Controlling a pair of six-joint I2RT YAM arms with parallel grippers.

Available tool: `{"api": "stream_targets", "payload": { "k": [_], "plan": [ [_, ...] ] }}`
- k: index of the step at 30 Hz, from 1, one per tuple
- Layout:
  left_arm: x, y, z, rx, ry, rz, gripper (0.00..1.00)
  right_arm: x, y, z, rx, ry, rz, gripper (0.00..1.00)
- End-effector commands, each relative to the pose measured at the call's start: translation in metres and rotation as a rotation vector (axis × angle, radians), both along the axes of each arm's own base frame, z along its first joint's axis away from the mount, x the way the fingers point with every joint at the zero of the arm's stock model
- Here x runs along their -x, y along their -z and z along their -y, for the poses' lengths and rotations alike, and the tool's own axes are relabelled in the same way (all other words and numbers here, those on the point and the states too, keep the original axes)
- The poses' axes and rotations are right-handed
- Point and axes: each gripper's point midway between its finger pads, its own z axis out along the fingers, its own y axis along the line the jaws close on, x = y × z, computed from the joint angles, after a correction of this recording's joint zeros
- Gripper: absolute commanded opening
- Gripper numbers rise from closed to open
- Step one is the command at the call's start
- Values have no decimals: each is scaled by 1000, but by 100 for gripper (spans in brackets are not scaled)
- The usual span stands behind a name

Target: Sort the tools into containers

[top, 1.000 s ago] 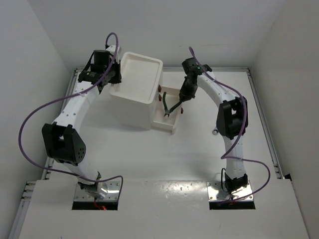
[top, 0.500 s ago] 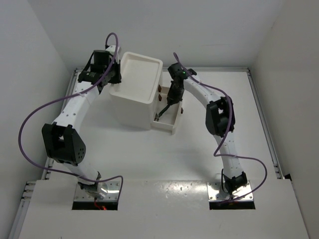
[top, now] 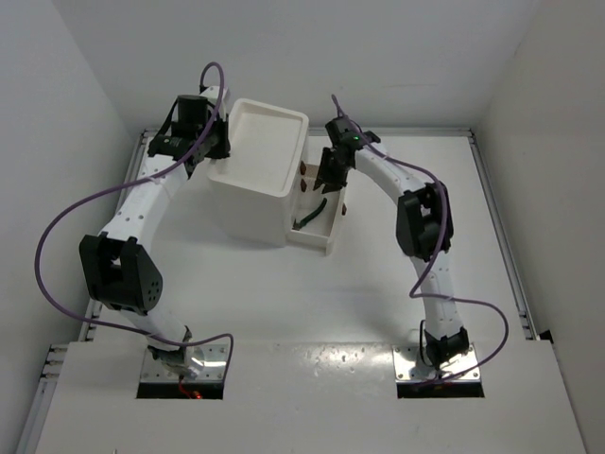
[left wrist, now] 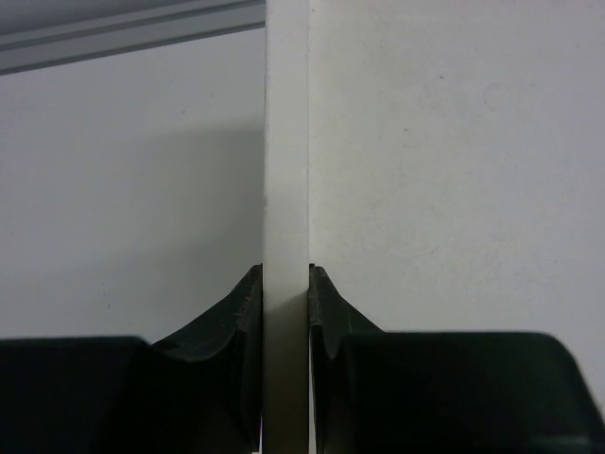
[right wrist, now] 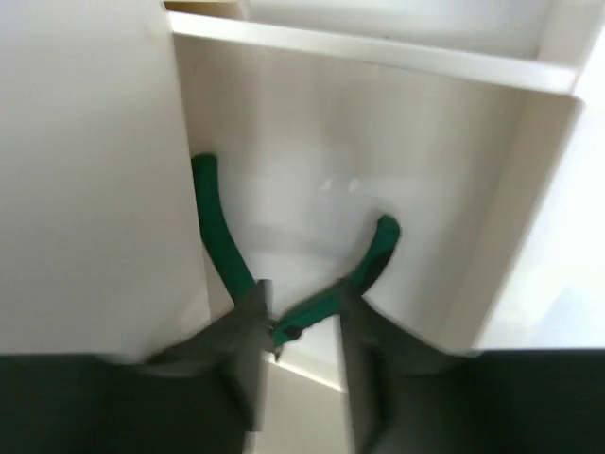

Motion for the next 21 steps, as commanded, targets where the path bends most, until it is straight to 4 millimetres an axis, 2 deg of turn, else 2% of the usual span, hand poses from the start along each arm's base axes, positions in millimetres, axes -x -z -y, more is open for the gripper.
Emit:
{"api": "stream_targets", "payload": {
  "k": [1, 3, 4, 6, 7, 8, 9, 10, 12, 14, 16, 17, 18, 19, 20, 21],
  "plan": [
    [5, -2, 0, 19, 2, 1, 0, -17, -86, -3, -151, -42, 215, 28],
    [5, -2, 0, 19, 2, 1, 0, -21, -106, 4, -161, -36, 287, 14],
    [5, -2, 0, 19, 2, 1, 0, -13, -117, 8, -153, -57, 310, 7],
    [5, -2, 0, 19, 2, 1, 0, -8, -126, 18, -133, -63, 327, 7],
    [5, -2, 0, 19, 2, 1, 0, -6, -142, 27, -122, -67, 367, 7],
    [5, -2, 0, 19, 2, 1, 0, -4, -148, 36, -107, -65, 383, 9],
    [5, -2, 0, 19, 2, 1, 0, 3, -138, 47, -74, -65, 368, 12],
    [5, -2, 0, 19, 2, 1, 0, 2, -141, 61, -41, -90, 402, 21],
    [5, -2, 2, 17, 16, 1, 0, 13, -134, 82, 10, -114, 413, 39],
    [7, -6, 3, 16, 35, 11, 8, 16, -120, 103, 69, -155, 403, 45],
    [9, -10, 4, 14, 48, 21, 13, 20, -112, 117, 92, -138, 377, 45],
    [9, -10, 6, 11, 64, 22, 18, 24, -100, 128, 98, -151, 352, 46],
    [12, -15, 9, 11, 86, 34, 28, 28, -93, 132, 98, -158, 334, 48],
    [13, -19, 8, 12, 86, 43, 32, 33, -91, 133, 83, -180, 328, 50],
    [11, -22, 9, 14, 86, 56, 39, 37, -83, 136, 86, -211, 334, 57],
    [12, -30, 9, 17, 86, 81, 55, 39, -76, 142, 93, -207, 325, 60]
  ]
}}
